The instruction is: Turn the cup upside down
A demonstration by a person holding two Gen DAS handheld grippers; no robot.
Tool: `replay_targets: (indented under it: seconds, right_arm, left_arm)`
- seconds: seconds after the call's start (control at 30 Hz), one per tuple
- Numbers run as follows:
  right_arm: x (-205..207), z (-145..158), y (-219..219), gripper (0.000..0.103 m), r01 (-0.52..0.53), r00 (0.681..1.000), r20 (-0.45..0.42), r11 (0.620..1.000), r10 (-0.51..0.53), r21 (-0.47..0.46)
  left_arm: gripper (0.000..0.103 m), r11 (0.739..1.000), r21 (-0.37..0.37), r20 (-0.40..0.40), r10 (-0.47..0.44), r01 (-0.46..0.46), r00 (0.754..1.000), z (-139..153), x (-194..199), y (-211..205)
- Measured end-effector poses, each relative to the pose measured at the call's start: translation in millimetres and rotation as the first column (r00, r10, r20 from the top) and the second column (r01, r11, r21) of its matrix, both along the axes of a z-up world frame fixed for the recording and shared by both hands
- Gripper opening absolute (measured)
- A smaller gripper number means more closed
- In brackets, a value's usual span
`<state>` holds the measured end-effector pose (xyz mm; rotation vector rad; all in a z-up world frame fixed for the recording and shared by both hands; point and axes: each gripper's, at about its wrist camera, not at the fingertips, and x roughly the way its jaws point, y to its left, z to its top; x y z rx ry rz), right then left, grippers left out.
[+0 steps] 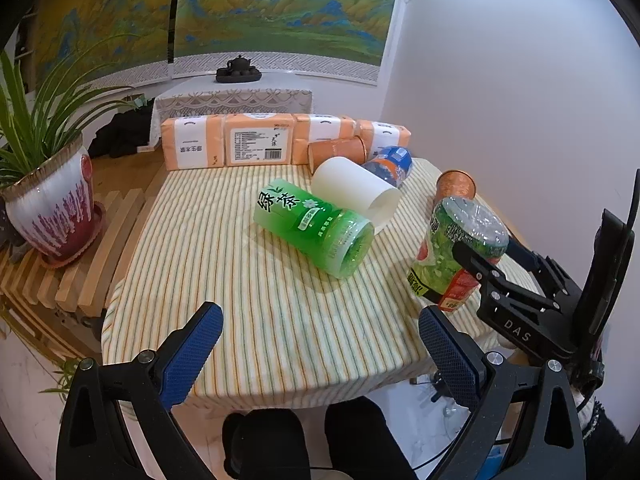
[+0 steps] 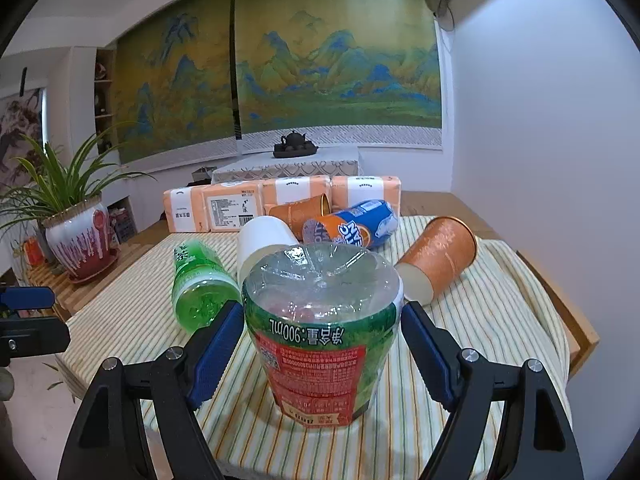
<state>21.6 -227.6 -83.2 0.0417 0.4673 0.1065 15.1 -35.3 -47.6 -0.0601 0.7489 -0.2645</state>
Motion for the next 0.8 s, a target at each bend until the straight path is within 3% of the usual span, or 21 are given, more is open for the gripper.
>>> replay_targets:
  seconds: [0.43,0.8]
  right_arm:
    - [-16,0,4,0.090,-0.012,1.000,-0.006,1.000,0.012,0.004]
    - [-57,25,-7,0.090,0.038,0.999,0.022,0.998,-0.040,0.059]
  left_arm:
    - [0.100,1.000,0.001,0.028,-0.007,0.007,1.000,2,-10,0]
    - [0.100,0.998,0.042,0.187,0.028,-0.036,0.982,12,-28,-9]
